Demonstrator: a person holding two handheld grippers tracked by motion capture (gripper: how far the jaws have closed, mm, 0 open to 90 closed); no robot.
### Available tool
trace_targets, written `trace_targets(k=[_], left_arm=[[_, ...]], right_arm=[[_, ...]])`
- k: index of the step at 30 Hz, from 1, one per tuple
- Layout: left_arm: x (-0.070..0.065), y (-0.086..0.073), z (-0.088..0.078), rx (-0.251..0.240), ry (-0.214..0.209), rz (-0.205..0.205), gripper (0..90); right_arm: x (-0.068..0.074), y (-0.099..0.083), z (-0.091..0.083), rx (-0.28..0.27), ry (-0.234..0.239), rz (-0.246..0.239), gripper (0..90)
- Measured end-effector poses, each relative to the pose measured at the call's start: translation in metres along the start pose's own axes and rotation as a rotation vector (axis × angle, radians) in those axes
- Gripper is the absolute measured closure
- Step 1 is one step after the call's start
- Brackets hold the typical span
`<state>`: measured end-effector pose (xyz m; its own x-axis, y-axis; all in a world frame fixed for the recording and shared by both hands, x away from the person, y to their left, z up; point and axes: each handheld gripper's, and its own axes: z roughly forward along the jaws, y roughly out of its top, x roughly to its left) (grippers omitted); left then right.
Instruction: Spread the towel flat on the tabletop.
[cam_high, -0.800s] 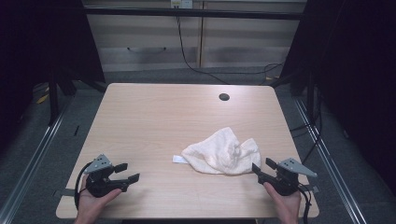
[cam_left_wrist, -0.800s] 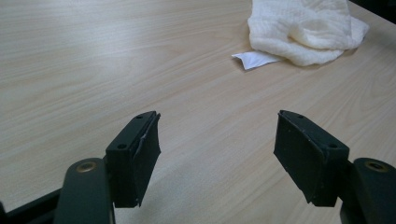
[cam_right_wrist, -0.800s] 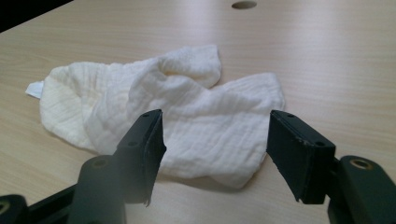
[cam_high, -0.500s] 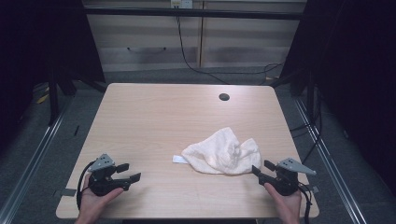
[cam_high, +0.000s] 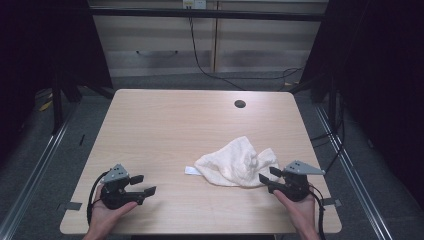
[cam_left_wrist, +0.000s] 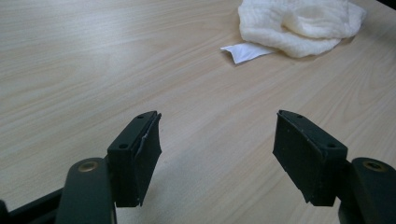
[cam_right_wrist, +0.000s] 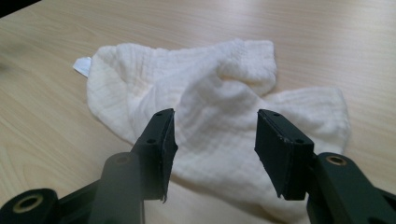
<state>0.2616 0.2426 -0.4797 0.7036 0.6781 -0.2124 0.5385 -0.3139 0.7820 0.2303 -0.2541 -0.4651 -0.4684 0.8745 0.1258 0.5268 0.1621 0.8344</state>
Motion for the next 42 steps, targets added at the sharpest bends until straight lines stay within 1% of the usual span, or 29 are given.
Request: trace_targets(k=[1,2,3,4,6,7,8,9,10,12,13,14,16,17,18,19,20,21,22,23,24,25,29,34,36,37,39,41,42], left_arm=[[0.000,0.000,0.000,0.001,0.000,0.001,31.5],[0.000,0.000,0.001,0.000,0.000,-0.002,31.5],[0.001,0.000,0.001,0.005,0.001,-0.002,31.5],[0.002,0.000,0.001,0.006,0.000,-0.005,31.5],[0.001,0.000,0.001,0.006,0.000,-0.006,31.5],[0.001,-0.001,0.001,0.008,0.002,-0.002,31.5],[0.001,-0.001,0.001,0.008,0.002,-0.002,31.5],[0.001,-0.001,0.001,0.007,0.000,-0.005,31.5],[0.001,-0.001,0.001,0.009,0.000,-0.004,31.5],[0.001,-0.001,0.002,0.011,-0.001,0.000,31.4],[0.000,0.000,0.002,0.011,0.000,-0.004,31.4],[0.000,0.001,0.003,0.000,-0.004,-0.006,31.3],[0.000,0.002,0.003,0.004,-0.003,-0.003,31.2],[-0.001,0.002,0.004,0.004,-0.010,-0.004,31.2],[-0.002,0.002,0.004,0.007,-0.007,0.002,31.2],[-0.002,0.002,0.005,0.009,-0.011,0.004,31.0],[-0.002,0.002,0.005,0.011,-0.012,0.007,31.0],[-0.002,0.002,0.004,0.010,-0.011,0.004,30.8],[-0.002,0.002,0.004,0.010,-0.011,0.004,30.8],[-0.002,0.002,0.004,0.011,-0.008,0.003,30.8],[-0.002,0.001,0.004,0.010,-0.008,0.003,30.7],[-0.002,0.001,0.004,0.010,-0.008,0.003,30.6],[-0.003,0.001,0.004,0.010,-0.011,0.003,30.6],[-0.003,0.001,0.005,0.011,-0.011,0.003,30.7],[-0.002,0.001,0.005,0.013,-0.010,0.002,30.7],[-0.002,0.001,0.005,0.013,-0.010,0.003,30.7],[-0.002,0.001,0.005,0.013,-0.011,0.005,30.7],[-0.002,0.001,0.004,0.012,-0.014,0.005,30.7],[-0.002,0.001,0.004,0.012,-0.014,0.005,31.0]], right_arm=[[0.000,0.007,0.007,-0.003,0.005,-0.007,48.7],[0.000,0.007,0.007,-0.003,0.005,-0.007,48.7],[-0.003,0.014,0.018,0.010,0.015,-0.003,48.4],[-0.003,0.014,0.018,0.010,0.015,-0.003,48.4],[-0.006,0.019,0.029,0.031,0.033,0.007,46.3],[-0.008,0.022,0.038,0.045,0.026,0.008,43.7],[-0.008,0.022,0.038,0.045,0.026,0.008,43.7],[-0.008,0.025,0.047,0.057,0.033,0.005,42.9],[-0.008,0.025,0.047,0.057,0.033,0.005,42.9],[-0.007,0.029,0.058,0.079,0.022,-0.007,43.8],[-0.007,0.029,0.058,0.079,0.022,-0.007,43.8],[-0.007,0.031,0.065,0.093,0.031,-0.005,46.5],[-0.007,0.031,0.068,0.098,0.035,-0.004,48.0],[-0.006,0.032,0.075,0.107,0.045,-0.013,55.4],[-0.006,0.032,0.075,0.107,0.045,-0.013,55.4],[-0.006,0.033,0.081,0.108,0.057,-0.012,64.3],[-0.006,0.033,0.081,0.108,0.057,-0.012,64.3],[-0.005,0.034,0.084,0.108,0.060,-0.003,70.0],[-0.005,0.034,0.084,0.108,0.060,-0.003,70.0],[-0.004,0.034,0.085,0.106,0.066,0.003,73.7],[-0.004,0.035,0.086,0.110,0.069,-0.005,79.0],[-0.004,0.035,0.086,0.111,0.071,-0.002,81.5],[-0.003,0.034,0.087,0.109,0.088,-0.005,86.0],[0.002,0.036,0.087,0.105,0.112,-0.012,86.8],[0.007,0.038,0.089,0.101,0.127,-0.017,86.8],[0.012,0.040,0.094,0.105,0.145,-0.027,86.8],[0.016,0.040,0.097,0.105,0.156,-0.030,86.8],[0.027,0.043,0.108,0.110,0.190,-0.035,86.9],[0.027,0.043,0.108,0.110,0.190,-0.035,86.9]])
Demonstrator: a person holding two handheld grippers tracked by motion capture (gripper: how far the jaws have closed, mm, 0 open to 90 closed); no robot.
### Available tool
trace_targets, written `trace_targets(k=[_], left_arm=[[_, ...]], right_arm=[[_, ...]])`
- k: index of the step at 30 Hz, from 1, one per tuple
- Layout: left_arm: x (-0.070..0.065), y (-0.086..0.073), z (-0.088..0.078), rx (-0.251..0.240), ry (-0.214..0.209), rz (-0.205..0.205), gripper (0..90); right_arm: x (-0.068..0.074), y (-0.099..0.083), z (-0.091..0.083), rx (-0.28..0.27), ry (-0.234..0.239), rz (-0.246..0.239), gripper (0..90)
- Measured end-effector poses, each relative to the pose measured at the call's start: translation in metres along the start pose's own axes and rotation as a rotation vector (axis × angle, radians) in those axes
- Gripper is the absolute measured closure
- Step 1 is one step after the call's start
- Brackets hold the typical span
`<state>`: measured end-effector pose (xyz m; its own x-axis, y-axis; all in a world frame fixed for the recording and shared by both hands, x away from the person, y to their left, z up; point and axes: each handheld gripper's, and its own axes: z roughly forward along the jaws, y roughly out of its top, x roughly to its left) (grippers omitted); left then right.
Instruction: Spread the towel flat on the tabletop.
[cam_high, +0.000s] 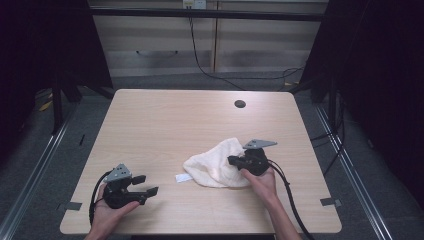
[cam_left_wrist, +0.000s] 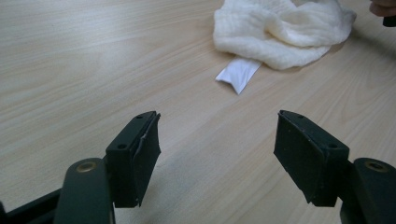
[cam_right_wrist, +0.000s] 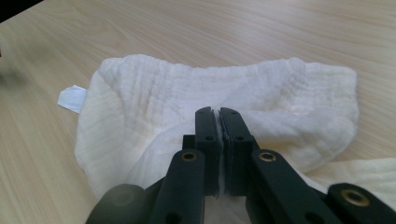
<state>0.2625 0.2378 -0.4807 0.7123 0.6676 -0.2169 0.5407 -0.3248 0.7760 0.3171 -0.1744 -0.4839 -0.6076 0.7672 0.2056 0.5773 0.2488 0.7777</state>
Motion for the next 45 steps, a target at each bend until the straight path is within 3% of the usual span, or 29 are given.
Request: trace_targets(k=[8,14,17,18,22,24,27,29,35,38,41,42,45], left_arm=[[0.000,0.000,-0.002,-0.006,-0.005,0.001,34.2],[0.000,-0.001,-0.003,-0.003,-0.013,0.005,39.0],[0.001,-0.002,-0.002,-0.002,-0.007,0.003,41.0],[0.003,-0.003,-0.002,0.004,-0.004,0.006,42.2],[0.006,-0.004,-0.004,-0.008,-0.012,-0.006,44.9],[0.007,-0.004,-0.005,-0.012,-0.015,-0.001,49.1],[0.006,-0.005,-0.006,-0.012,-0.019,0.011,54.6],[0.005,-0.005,-0.007,-0.014,-0.027,0.013,58.0],[0.003,-0.007,-0.006,-0.006,-0.061,0.036,68.4],[0.001,-0.005,0.001,0.014,-0.070,0.050,68.7],[0.002,-0.003,0.009,0.019,-0.065,0.031,60.6],[0.002,-0.003,0.011,0.027,-0.063,0.043,57.7],[0.004,-0.005,0.022,0.081,-0.057,0.048,51.7]], right_arm=[[0.036,0.015,0.040,0.007,0.122,-0.044,87.0],[0.058,0.021,0.056,0.013,0.195,-0.077,87.0],[0.067,0.022,0.061,0.025,0.197,-0.107,83.1],[0.067,0.023,0.060,0.026,0.180,-0.110,76.0],[0.063,0.027,0.047,0.018,0.160,-0.111,66.7],[0.057,0.026,0.024,-0.008,0.154,-0.103,64.8],[0.052,0.022,0.010,-0.002,0.139,-0.109,63.9],[0.046,0.009,-0.008,0.031,0.105,-0.118,61.1],[0.032,-0.020,-0.031,0.061,0.074,-0.114,61.9],[0.028,-0.032,-0.033,0.073,0.075,-0.115,59.0],[0.029,-0.036,-0.025,0.077,0.084,-0.132,54.6],[0.029,-0.035,-0.018,0.080,0.098,-0.139,53.5],[0.026,-0.033,-0.009,0.088,0.103,-0.132,51.5]])
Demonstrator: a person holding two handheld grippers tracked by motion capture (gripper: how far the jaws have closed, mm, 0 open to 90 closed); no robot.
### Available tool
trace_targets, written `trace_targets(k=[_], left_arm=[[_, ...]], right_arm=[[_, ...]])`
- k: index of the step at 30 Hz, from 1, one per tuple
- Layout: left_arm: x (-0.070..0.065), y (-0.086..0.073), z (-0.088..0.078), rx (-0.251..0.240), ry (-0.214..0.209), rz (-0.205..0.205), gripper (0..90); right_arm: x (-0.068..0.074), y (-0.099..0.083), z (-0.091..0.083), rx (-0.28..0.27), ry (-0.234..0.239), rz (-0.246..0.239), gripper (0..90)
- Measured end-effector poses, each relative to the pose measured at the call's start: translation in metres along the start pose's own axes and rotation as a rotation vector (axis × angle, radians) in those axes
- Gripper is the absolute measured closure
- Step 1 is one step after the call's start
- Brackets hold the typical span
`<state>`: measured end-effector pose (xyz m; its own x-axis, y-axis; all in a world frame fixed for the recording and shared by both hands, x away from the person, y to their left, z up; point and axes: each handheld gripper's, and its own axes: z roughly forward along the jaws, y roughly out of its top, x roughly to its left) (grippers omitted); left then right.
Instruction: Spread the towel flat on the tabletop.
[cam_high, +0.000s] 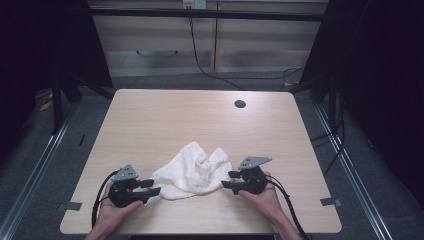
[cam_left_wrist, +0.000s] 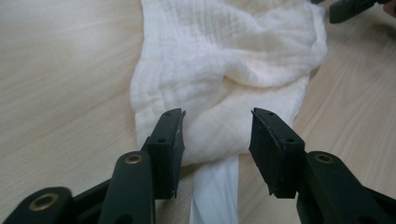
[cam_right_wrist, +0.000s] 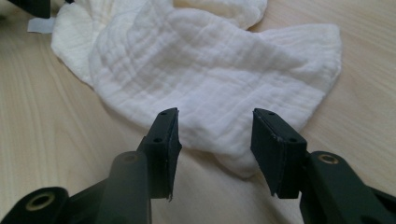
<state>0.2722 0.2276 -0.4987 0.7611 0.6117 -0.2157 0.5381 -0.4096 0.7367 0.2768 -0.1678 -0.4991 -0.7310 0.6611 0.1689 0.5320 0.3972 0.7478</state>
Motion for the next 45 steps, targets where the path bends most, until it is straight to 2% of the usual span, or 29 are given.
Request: trace_targets(k=[4,5,6,7,9,10,12,14,16,18,21,23,24,25,29,33,34,38,40,43,45], left_arm=[[-0.002,0.000,0.004,0.008,0.002,0.016,46.7],[-0.003,0.000,0.005,0.009,0.007,0.032,45.7],[-0.007,0.000,0.006,0.020,0.032,0.069,44.9],[-0.007,0.000,0.006,0.020,0.032,0.069,45.6],[-0.013,0.000,0.008,0.043,0.086,0.141,47.6],[-0.015,0.001,0.008,0.053,0.127,0.180,52.7],[-0.017,0.001,0.008,0.052,0.152,0.184,61.3],[-0.014,0.002,0.006,0.057,0.157,0.163,75.3],[-0.010,0.002,0.003,0.052,0.128,0.127,85.4],[-0.009,0.004,-0.002,0.006,0.072,0.097,86.6],[-0.016,0.014,-0.013,-0.067,0.011,0.084,86.7],[-0.020,0.020,-0.018,-0.094,-0.016,0.080,86.8],[-0.023,0.028,-0.024,-0.136,-0.046,0.077,86.7],[-0.023,0.028,-0.024,-0.136,-0.046,0.077,86.7],[-0.024,0.046,-0.037,-0.214,-0.090,0.048,86.8],[-0.023,0.064,-0.052,-0.274,-0.104,0.036,86.7],[-0.023,0.072,-0.058,-0.293,-0.121,0.030,86.7],[-0.023,0.081,-0.060,-0.314,-0.145,0.018,86.7],[-0.022,0.085,-0.056,-0.300,-0.134,0.018,86.7],[-0.018,0.085,-0.041,-0.258,-0.131,-0.002,86.6],[-0.011,0.082,-0.030,-0.248,-0.131,-0.031,86.6]], right_arm=[[-0.001,0.000,0.007,0.022,-0.013,-0.008,51.3],[0.000,0.001,0.008,0.023,-0.012,-0.007,51.9],[0.001,0.001,0.009,0.024,-0.010,-0.016,60.0],[0.001,0.001,0.009,0.024,-0.010,-0.016,60.0],[0.003,0.001,0.010,0.031,-0.020,-0.033,72.0],[0.003,0.001,0.010,0.031,-0.016,-0.038,77.3],[0.004,0.001,0.009,0.035,-0.008,-0.029,82.8],[0.005,0.002,0.007,0.026,0.004,-0.031,84.0],[0.007,0.006,0.000,0.003,0.015,-0.023,84.3],[0.008,0.013,-0.011,-0.038,0.021,-0.023,84.4],[0.008,0.025,-0.028,-0.098,0.021,-0.015,84.4],[0.007,0.035,-0.039,-0.133,0.019,-0.015,84.4],[0.007,0.042,-0.047,-0.154,0.011,-0.017,84.4],[0.007,0.042,-0.047,-0.154,0.011,-0.017,84.4],[0.004,0.051,-0.064,-0.193,-0.013,-0.008,84.4],[-0.005,0.053,-0.077,-0.184,-0.041,0.006,84.3],[-0.009,0.054,-0.080,-0.177,-0.042,0.017,84.1],[-0.017,0.052,-0.072,-0.146,-0.042,0.039,83.5],[-0.025,0.048,-0.058,-0.114,-0.029,0.062,82.4],[-0.034,0.043,-0.034,-0.050,-0.036,0.075,79.5],[-0.040,0.039,-0.013,-0.019,-0.018,0.087,74.5]])
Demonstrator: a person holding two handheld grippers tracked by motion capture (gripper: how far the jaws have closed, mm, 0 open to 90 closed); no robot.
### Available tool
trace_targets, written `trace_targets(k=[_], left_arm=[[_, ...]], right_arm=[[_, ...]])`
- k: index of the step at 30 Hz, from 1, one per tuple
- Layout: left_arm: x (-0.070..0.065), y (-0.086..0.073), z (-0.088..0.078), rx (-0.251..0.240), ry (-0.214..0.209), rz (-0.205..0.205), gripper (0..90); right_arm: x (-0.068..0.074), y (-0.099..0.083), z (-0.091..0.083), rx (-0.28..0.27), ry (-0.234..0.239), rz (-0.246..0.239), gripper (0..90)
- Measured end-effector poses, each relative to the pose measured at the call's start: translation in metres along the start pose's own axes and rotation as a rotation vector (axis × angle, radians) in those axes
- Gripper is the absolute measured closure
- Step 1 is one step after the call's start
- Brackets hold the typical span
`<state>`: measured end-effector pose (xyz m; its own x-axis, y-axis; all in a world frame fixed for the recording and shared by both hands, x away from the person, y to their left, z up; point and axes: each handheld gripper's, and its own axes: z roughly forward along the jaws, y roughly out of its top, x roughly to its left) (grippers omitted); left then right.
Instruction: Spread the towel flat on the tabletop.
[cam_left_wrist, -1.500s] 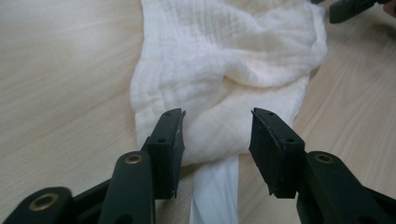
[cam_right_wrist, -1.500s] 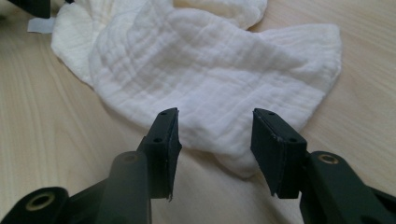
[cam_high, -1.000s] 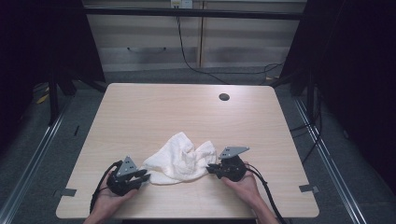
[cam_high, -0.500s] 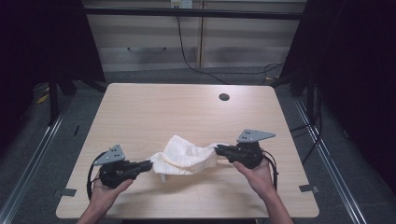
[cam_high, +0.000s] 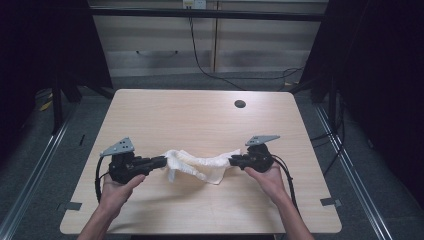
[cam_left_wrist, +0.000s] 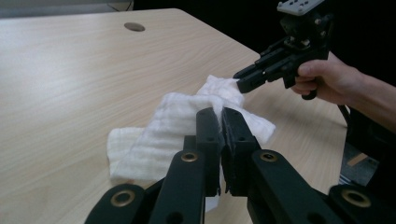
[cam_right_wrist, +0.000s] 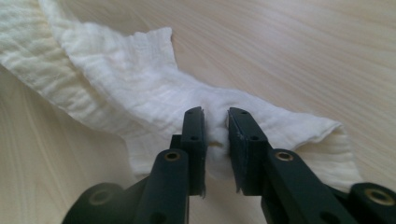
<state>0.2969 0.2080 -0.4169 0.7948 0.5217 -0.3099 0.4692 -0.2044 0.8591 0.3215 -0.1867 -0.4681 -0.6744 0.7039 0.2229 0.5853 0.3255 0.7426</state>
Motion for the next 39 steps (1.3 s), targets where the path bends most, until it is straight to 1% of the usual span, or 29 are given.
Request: trace_targets(k=[1,2,3,4,5,6,7,8,9,10,11,12,13,14,15,16,17,18,19,20,21,23,25,26,31,34,36,37,39], left_arm=[[0.000,0.000,0.000,0.000,0.000,0.000,86.6],[0.003,-0.001,0.003,0.004,0.008,-0.006,86.6],[0.006,-0.003,0.005,0.011,0.018,-0.012,86.7],[0.010,-0.004,0.008,0.017,0.020,-0.025,86.6],[0.015,-0.005,0.010,0.024,0.029,-0.034,86.6],[0.019,-0.006,0.012,0.023,0.038,-0.050,86.6],[0.024,-0.008,0.013,0.028,0.041,-0.063,86.6],[0.027,-0.009,0.014,0.034,0.049,-0.064,86.6],[0.029,-0.010,0.016,0.038,0.054,-0.067,86.6],[0.032,-0.010,0.017,0.040,0.052,-0.074,86.6],[0.033,-0.011,0.018,0.041,0.052,-0.083,86.6],[0.036,-0.012,0.019,0.043,0.053,-0.089,86.5],[0.037,-0.012,0.020,0.048,0.053,-0.094,86.5],[0.039,-0.012,0.022,0.047,0.056,-0.098,86.5],[0.041,-0.012,0.024,0.049,0.056,-0.106,86.5],[0.043,-0.012,0.026,0.054,0.054,-0.110,86.4],[0.046,-0.012,0.028,0.059,0.056,-0.110,86.4],[0.047,-0.012,0.030,0.062,0.053,-0.123,86.3],[0.052,-0.013,0.034,0.067,0.057,-0.132,86.3],[0.052,-0.013,0.034,0.067,0.057,-0.132,86.3],[0.054,-0.014,0.036,0.073,0.061,-0.138,86.3],[0.057,-0.016,0.039,0.081,0.063,-0.141,86.1],[0.058,-0.019,0.041,0.088,0.068,-0.144,86.0],[0.058,-0.020,0.042,0.092,0.063,-0.144,86.0],[0.060,-0.020,0.042,0.091,0.068,-0.144,85.7],[0.060,-0.020,0.040,0.088,0.074,-0.143,85.7],[0.060,-0.020,0.038,0.085,0.075,-0.142,85.6],[0.060,-0.020,0.038,0.083,0.078,-0.143,85.6],[0.061,-0.020,0.037,0.083,0.078,-0.142,85.4]], right_arm=[[-0.001,-0.001,0.004,0.004,-0.012,-0.005,71.6],[-0.001,-0.001,0.004,0.004,-0.012,-0.005,71.6],[0.000,-0.001,0.005,-0.004,-0.027,-0.002,68.9],[0.001,-0.002,0.003,-0.047,-0.040,0.011,63.4],[0.001,-0.002,0.003,-0.047,-0.040,0.011,63.4],[0.006,-0.001,-0.003,-0.074,-0.054,-0.003,62.3],[0.009,-0.001,-0.006,-0.085,-0.037,-0.013,64.8],[0.009,-0.001,-0.006,-0.085,-0.037,-0.013,64.8],[0.013,-0.002,-0.008,-0.092,-0.025,-0.023,65.4],[0.017,-0.002,-0.010,-0.094,-0.029,-0.033,67.4],[0.021,-0.004,-0.011,-0.098,-0.007,-0.045,70.1],[0.024,-0.005,-0.010,-0.096,0.017,-0.045,70.4],[0.027,-0.007,-0.008,-0.082,0.037,-0.046,72.2],[0.032,-0.012,-0.002,-0.066,0.073,-0.056,74.9],[0.032,-0.012,-0.002,-0.066,0.073,-0.056,74.9],[0.034,-0.015,0.002,-0.059,0.095,-0.050,75.4],[0.035,-0.017,0.006,-0.043,0.113,-0.056,75.4],[0.037,-0.021,0.015,-0.009,0.114,-0.072,75.3],[0.037,-0.022,0.019,0.000,0.125,-0.065,72.1],[0.037,-0.023,0.022,0.006,0.129,-0.065,70.7],[0.037,-0.023,0.022,0.006,0.129,-0.065,70.7],[0.035,-0.025,0.029,0.024,0.130,-0.057,69.8],[0.034,-0.027,0.034,0.043,0.122,-0.059,68.2],[0.033,-0.028,0.036,0.052,0.120,-0.071,67.1],[0.032,-0.031,0.033,0.044,0.097,-0.104,62.7],[0.032,-0.032,0.031,0.051,0.093,-0.109,62.8],[0.035,-0.033,0.031,0.058,0.083,-0.151,62.4],[0.035,-0.033,0.031,0.058,0.083,-0.151,62.4],[0.037,-0.034,0.032,0.055,0.080,-0.179,60.9]])
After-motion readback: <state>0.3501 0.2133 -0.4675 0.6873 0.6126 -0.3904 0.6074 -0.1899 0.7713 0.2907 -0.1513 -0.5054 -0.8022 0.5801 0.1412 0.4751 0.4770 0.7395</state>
